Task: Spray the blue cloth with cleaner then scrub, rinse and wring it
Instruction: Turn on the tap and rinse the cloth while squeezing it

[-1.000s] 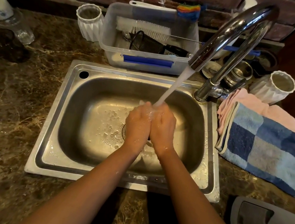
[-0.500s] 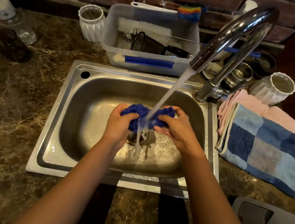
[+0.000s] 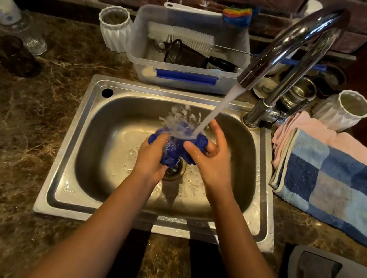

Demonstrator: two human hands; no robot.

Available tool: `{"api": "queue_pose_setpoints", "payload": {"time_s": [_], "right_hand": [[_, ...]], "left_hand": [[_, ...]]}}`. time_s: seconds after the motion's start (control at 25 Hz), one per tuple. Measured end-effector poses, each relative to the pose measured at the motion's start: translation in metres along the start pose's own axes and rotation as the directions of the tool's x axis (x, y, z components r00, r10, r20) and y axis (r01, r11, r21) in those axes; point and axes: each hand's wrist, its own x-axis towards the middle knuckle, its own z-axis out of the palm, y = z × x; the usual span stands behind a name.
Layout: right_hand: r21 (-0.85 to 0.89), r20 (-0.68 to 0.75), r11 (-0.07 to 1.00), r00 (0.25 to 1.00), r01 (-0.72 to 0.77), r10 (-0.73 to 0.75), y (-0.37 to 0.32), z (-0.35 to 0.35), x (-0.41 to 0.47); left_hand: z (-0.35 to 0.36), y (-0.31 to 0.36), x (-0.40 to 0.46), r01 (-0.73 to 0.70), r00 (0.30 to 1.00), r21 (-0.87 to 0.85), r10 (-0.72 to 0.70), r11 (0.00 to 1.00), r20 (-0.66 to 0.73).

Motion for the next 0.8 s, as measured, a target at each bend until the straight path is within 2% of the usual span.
{"api": "queue_pose_setpoints", "payload": {"time_s": [0.12,0.2,0.28,0.36,0.4,0.44,0.52,0.56,0.64,0.68,0.72,0.8], "right_hand": [[0.042,-0.072,0.999,0.997,0.023,-0.019,0.000,0.007,0.000],[0.131,-0.190,0.991,0.982,0.032,-0.007,0.004,0.013,0.001],[0.389,-0.273,0.920,0.947,-0.049,0.167,0.004,0.014,0.005],[0.608,-0.204,0.777,0.914,-0.163,0.351,0.000,0.010,0.011],[0.665,-0.121,0.714,0.911,-0.220,0.394,-0.002,0.008,0.012],[0.696,-0.047,0.664,0.905,-0.274,0.422,-0.005,0.010,0.011],[0.693,0.009,0.644,0.897,-0.324,0.441,-0.005,0.019,0.008],[0.657,-0.016,0.687,0.905,-0.310,0.424,-0.003,0.023,0.007],[0.572,-0.044,0.771,0.928,-0.281,0.371,0.001,0.033,0.005],[0.523,-0.030,0.805,0.937,-0.281,0.347,0.000,0.038,0.001],[0.440,-0.032,0.851,0.942,-0.288,0.335,0.000,0.041,-0.001],[0.212,-0.020,0.938,0.958,-0.275,0.286,-0.002,0.043,-0.004]], "left_hand": [[0.005,0.010,-0.005,0.085,0.979,-0.205,-0.044,0.975,0.197],[0.015,0.007,-0.011,0.097,0.967,-0.220,-0.040,0.971,0.250],[0.024,-0.001,-0.019,0.003,0.972,-0.124,0.026,0.992,0.232],[0.021,-0.006,-0.022,-0.186,0.954,0.086,0.159,0.979,0.254],[0.018,-0.006,-0.022,-0.300,0.935,0.232,0.238,0.925,0.261],[0.015,-0.006,-0.021,-0.407,0.909,0.380,0.326,0.831,0.260],[0.011,-0.011,-0.022,-0.564,0.822,0.541,0.486,0.623,0.297],[0.013,-0.013,-0.026,-0.626,0.768,0.560,0.550,0.542,0.327],[0.014,-0.018,-0.024,-0.678,0.693,0.613,0.631,0.406,0.348],[0.014,-0.023,-0.019,-0.669,0.686,0.647,0.641,0.367,0.345],[0.014,-0.025,-0.018,-0.652,0.704,0.659,0.623,0.376,0.341],[0.016,-0.028,-0.018,-0.633,0.758,0.567,0.569,0.527,0.318]]}}
